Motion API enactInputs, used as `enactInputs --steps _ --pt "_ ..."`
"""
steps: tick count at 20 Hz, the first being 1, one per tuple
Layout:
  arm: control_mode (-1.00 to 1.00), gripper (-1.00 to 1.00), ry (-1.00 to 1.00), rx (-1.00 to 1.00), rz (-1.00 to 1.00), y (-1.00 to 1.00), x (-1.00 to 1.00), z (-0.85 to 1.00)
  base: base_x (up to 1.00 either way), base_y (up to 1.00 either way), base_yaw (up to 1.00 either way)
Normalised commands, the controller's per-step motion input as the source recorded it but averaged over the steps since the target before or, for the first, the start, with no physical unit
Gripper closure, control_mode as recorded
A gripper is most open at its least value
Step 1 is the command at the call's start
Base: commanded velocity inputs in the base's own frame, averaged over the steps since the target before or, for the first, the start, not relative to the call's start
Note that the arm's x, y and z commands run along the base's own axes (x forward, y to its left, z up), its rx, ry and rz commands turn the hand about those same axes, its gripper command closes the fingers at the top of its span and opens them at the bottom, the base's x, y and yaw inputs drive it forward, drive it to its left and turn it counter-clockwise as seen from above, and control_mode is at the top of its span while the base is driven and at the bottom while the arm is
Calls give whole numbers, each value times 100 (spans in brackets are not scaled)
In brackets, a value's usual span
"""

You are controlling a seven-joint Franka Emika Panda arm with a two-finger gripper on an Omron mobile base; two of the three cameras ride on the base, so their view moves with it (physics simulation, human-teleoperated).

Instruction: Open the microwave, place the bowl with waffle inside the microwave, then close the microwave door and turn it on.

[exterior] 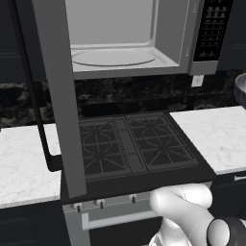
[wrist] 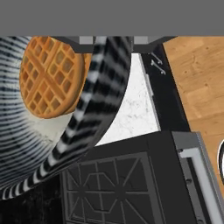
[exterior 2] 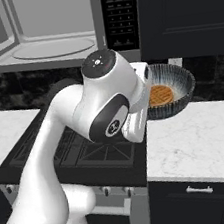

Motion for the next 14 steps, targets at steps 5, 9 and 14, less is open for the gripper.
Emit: enactInputs --steps 5,9,14 --pt "-100 100 -3 0 3 54 -28 49 0 0 0" --pt "-100 100 -6 0 5 69 -9 37 0 0 0" --pt "-100 100 -19 0 4 73 -20 34 0 0 0"
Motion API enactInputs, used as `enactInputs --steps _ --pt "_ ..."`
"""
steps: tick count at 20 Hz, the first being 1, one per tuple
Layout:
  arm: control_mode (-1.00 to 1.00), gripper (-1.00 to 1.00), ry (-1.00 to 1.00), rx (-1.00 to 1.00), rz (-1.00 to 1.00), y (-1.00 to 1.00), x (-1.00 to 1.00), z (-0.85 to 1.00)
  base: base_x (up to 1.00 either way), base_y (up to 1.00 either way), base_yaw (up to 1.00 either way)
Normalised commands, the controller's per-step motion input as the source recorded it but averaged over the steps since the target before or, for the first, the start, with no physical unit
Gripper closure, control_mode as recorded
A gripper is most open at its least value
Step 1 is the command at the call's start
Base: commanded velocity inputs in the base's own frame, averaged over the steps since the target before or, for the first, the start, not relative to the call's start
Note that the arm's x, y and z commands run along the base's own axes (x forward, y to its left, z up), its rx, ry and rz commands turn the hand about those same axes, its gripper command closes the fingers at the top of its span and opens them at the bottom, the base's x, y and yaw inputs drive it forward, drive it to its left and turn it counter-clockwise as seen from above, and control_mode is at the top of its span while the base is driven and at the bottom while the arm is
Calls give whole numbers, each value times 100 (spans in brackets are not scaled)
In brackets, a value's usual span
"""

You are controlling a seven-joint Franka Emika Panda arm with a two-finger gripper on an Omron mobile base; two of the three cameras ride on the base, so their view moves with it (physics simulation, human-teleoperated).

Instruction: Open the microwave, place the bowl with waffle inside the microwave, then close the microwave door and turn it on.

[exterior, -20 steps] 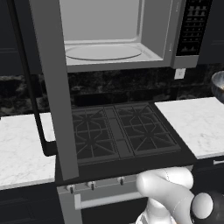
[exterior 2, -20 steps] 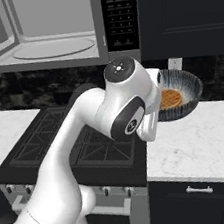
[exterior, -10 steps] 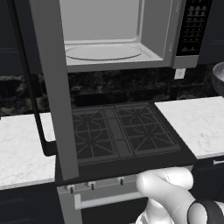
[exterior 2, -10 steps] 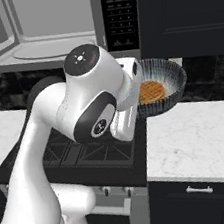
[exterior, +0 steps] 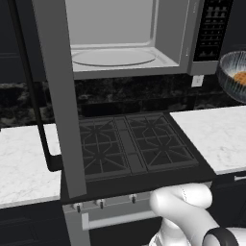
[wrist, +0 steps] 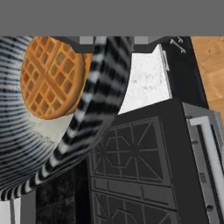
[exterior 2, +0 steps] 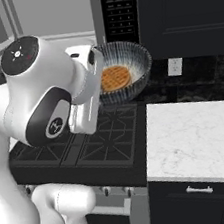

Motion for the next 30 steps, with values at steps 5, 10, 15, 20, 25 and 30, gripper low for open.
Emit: enactInputs --steps 5,10,15,20,25,30 --pt "-100 100 -24 0 0 67 1 50 0 0 0" --pt "-100 100 -23 0 0 60 9 45 0 0 0" --pt "-100 100 -1 0 13 63 -1 10 0 0 0" --pt "-100 100 0 0 24 53 0 2 0 0 0" --pt "-100 100 0 0 11 37 0 3 0 0 0" --pt "-100 100 0 0 0 44 6 0 0 0 0"
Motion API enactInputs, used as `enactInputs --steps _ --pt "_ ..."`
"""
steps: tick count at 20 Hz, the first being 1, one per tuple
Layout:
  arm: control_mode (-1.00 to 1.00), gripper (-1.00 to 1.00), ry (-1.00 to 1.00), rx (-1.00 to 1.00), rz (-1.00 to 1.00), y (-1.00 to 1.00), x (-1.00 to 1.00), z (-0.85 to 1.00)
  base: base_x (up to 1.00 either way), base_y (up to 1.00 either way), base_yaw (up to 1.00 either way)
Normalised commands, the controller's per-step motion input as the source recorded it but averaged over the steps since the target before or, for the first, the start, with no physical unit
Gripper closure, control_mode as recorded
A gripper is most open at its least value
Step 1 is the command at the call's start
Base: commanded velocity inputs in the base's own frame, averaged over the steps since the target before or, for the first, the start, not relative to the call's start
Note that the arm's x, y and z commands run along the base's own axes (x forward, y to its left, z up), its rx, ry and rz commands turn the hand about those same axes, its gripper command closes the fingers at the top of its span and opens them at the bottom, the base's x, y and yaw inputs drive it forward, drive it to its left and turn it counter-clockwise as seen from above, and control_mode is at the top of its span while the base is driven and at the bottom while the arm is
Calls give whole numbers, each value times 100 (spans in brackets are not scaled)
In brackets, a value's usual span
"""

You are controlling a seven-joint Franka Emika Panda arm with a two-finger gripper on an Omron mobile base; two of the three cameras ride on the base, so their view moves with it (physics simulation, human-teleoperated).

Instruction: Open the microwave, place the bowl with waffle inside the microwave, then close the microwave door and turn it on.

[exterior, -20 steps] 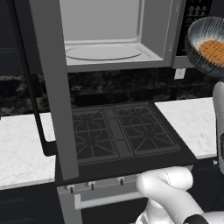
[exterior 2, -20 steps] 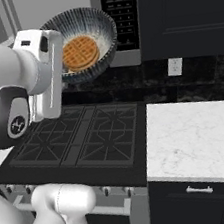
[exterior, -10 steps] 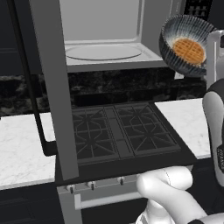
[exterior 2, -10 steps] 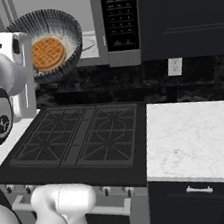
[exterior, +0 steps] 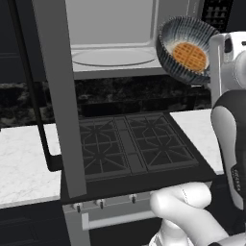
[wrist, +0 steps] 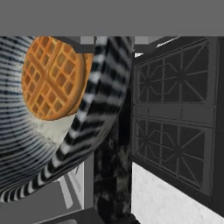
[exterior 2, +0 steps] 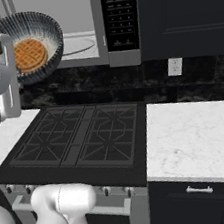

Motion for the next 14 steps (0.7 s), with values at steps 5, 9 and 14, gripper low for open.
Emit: enactInputs --steps 5,9,14 --pt "-100 100 0 0 2 45 15 1 0 0 0" --pt "-100 100 0 0 0 27 45 1 0 0 0" --pt "-100 100 0 0 1 16 77 0 0 0 0"
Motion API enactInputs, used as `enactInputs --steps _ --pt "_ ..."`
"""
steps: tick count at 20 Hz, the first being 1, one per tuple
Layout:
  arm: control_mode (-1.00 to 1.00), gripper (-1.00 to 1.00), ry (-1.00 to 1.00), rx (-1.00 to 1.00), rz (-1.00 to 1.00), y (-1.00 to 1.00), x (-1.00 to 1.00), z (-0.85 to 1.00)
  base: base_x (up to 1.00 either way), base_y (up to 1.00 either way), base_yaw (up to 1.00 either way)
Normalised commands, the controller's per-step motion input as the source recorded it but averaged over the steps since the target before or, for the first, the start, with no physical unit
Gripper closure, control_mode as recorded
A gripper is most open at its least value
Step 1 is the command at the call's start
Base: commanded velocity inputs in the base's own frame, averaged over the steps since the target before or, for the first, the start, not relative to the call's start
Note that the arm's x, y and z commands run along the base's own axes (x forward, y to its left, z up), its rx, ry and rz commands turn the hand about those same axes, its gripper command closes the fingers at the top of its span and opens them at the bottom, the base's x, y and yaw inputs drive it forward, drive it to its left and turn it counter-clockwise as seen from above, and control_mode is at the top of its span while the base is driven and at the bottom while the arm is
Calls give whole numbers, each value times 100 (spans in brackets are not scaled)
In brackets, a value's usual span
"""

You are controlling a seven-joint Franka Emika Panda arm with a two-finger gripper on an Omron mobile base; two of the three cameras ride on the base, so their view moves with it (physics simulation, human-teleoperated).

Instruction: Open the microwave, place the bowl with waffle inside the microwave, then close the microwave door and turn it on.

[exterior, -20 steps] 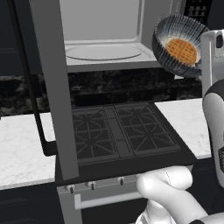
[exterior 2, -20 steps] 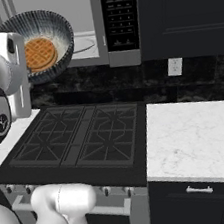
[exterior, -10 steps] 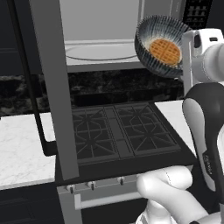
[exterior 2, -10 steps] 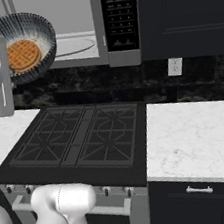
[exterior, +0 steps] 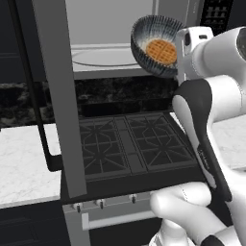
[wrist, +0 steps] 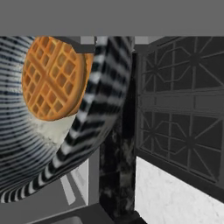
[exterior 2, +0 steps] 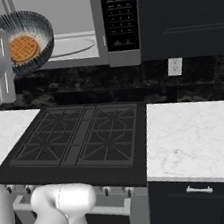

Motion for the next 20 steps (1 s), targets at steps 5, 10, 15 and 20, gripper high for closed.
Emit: enactInputs --steps 5,10,15,20 --pt "-100 100 0 0 1 11 85 0 0 0 0" --pt "-100 100 0 0 1 24 90 0 0 0 0" --pt "-100 100 0 0 0 17 78 0 0 0 0" --pt "-100 100 0 0 0 0 61 -11 0 0 0"
